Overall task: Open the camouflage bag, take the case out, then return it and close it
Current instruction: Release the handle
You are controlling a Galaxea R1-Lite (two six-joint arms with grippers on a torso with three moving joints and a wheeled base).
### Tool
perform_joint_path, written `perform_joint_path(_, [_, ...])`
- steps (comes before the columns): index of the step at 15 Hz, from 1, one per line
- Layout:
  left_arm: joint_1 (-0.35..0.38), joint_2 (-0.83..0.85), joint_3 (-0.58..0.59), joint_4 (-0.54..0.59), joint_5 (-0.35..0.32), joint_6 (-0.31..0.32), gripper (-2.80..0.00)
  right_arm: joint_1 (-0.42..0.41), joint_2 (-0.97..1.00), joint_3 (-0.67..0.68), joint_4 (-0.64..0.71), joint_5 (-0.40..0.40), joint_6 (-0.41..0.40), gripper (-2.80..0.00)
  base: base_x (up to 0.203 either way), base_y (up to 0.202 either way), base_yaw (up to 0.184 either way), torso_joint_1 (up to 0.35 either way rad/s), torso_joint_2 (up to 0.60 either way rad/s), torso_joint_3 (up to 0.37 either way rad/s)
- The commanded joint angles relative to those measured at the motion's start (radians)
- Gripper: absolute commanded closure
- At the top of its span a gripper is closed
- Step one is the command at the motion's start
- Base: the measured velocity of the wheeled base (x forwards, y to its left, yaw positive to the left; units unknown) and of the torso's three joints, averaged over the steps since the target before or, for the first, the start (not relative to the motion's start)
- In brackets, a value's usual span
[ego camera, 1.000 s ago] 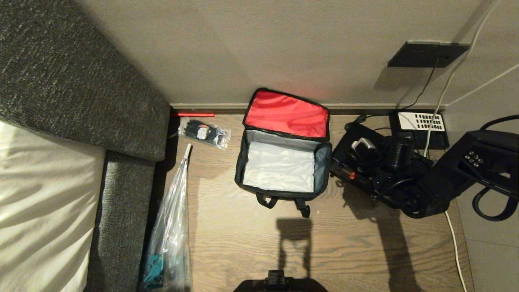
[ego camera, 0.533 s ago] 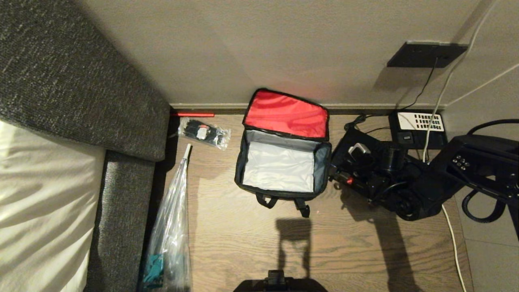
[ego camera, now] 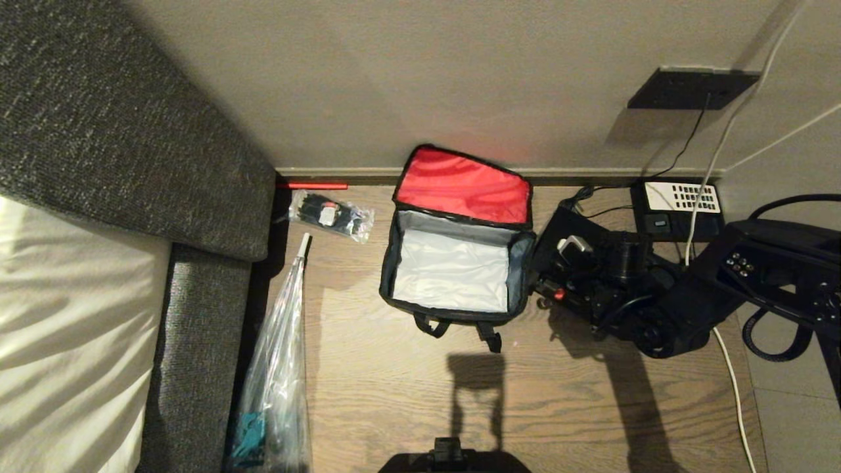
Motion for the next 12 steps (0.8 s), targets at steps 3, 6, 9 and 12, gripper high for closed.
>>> perform_joint_path(3, [0.0,0.0,0.0,0.0,0.0,-0.001,0.0,0.019,-0.047,0.041,0.0,-0.01,-0.003,0.0,0.0,0.0,0.0,0.0,0.0,0.0])
perform_joint_path(6, [0.0,0.0,0.0,0.0,0.001,-0.001,0.0,0.017,-0.02,0.033,0.005,-0.01,-0.003,0.0,0.0,0.0,0.0,0.0,0.0,0.0])
perform_joint_path(9, [0.0,0.0,0.0,0.0,0.0,-0.001,0.0,0.001,0.002,0.023,0.002,-0.01,-0.002,0.0,0.0,0.0,0.0,0.0,0.0,0.0])
perform_joint_path(12, [0.0,0.0,0.0,0.0,0.0,-0.001,0.0,-0.012,0.01,0.025,0.005,-0.01,-0.003,0.0,0.0,0.0,0.0,0.0,0.0,0.0])
